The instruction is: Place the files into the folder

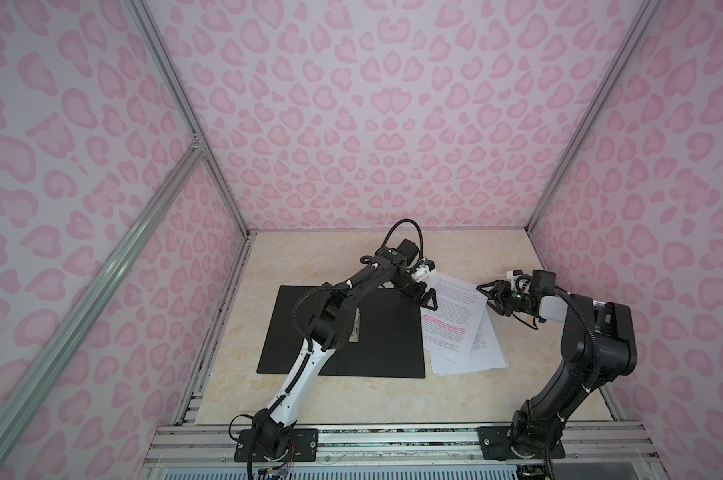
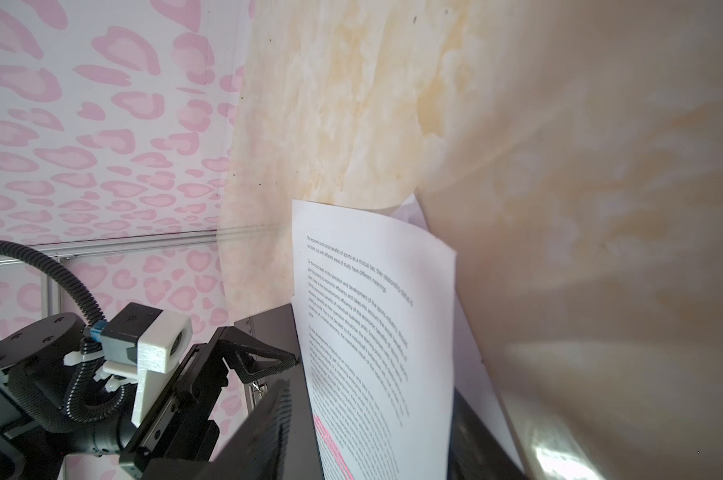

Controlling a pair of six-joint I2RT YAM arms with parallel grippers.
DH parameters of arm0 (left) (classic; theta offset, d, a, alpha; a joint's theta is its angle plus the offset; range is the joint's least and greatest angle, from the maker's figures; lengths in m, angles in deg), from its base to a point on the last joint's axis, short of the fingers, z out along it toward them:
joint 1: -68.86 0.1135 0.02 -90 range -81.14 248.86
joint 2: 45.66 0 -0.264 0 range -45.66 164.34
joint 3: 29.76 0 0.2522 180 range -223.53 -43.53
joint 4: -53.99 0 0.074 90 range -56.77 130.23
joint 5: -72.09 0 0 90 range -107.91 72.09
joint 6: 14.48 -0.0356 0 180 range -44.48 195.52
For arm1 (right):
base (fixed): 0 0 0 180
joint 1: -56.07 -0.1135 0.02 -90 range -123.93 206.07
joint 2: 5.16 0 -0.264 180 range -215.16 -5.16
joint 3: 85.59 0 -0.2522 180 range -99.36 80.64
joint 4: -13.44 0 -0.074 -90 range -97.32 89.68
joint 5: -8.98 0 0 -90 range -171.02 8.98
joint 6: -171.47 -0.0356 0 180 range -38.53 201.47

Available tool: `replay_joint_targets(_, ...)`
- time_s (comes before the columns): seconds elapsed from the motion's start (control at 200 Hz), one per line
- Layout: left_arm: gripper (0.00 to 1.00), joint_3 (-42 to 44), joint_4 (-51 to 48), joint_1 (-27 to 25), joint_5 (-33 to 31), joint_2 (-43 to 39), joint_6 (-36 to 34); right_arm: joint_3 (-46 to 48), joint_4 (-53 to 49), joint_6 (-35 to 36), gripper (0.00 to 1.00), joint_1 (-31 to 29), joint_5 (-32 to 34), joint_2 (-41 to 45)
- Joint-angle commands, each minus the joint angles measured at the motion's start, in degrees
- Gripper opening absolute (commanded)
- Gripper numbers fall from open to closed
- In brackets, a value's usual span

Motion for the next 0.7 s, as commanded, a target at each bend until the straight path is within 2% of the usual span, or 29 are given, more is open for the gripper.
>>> replay_joint_targets(0.0,0.98,-0.09,-2.5,-0.26,-0.07,1.05,-0.06,-0.43,-1.01,1.67,0.55,-0.03,-0.73,-0.03)
replay_joint_targets(0.075,0.98,-0.07,-2.65,-0.34,0.63,1.03,-0.04,-0.4,-2.36,2.8,0.58,-0.03,0.93,0.39)
replay_joint_targets(0.22,0.98,-0.09,-2.82,-0.68,1.56,0.94,-0.04,-0.02,-0.3,1.58,0.57,-0.21,1.29,0.75)
replay_joint_targets(0.345,0.98,0.0,-3.16,-1.09,2.25,0.4,-0.13,-0.97,-3.28,4.27,0.58,-0.21,3.71,1.71)
replay_joint_targets(0.695,0.98,-0.06,-3.02,-1.4,3.41,-0.12,0.18,-2.03,-2.46,4.67,0.57,-0.43,2.26,1.77)
